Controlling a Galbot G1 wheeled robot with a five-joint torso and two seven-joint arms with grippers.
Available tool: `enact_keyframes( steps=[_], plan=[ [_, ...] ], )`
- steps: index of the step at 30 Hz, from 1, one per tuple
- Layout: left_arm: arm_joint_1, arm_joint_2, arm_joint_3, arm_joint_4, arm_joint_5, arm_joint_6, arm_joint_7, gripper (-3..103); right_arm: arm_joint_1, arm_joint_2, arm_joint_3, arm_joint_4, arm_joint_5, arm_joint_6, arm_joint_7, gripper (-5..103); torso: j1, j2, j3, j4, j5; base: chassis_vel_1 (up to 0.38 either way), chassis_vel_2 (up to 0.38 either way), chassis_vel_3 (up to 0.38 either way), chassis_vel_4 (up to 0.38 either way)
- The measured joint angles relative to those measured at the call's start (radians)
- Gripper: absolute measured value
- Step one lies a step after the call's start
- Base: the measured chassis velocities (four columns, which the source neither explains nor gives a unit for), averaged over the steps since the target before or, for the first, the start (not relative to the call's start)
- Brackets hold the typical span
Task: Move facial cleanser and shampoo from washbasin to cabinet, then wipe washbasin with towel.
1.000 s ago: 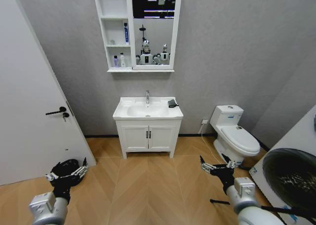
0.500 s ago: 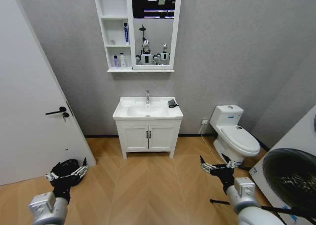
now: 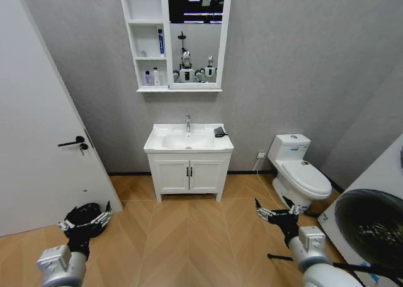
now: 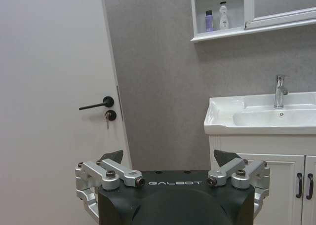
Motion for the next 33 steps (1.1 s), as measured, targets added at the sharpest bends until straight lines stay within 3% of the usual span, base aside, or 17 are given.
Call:
enact_keyframes(
  steps=[33],
  plan=[
    [0.0,0.0,0.0,0.0,0.0,0.0,0.0,100,0.0,0.0,0.0,0.0,0.0,0.0,0.0,100,0.0,0.0,0.0,0.0,0.0,0.0,0.0,0.0,0.0]
  ],
)
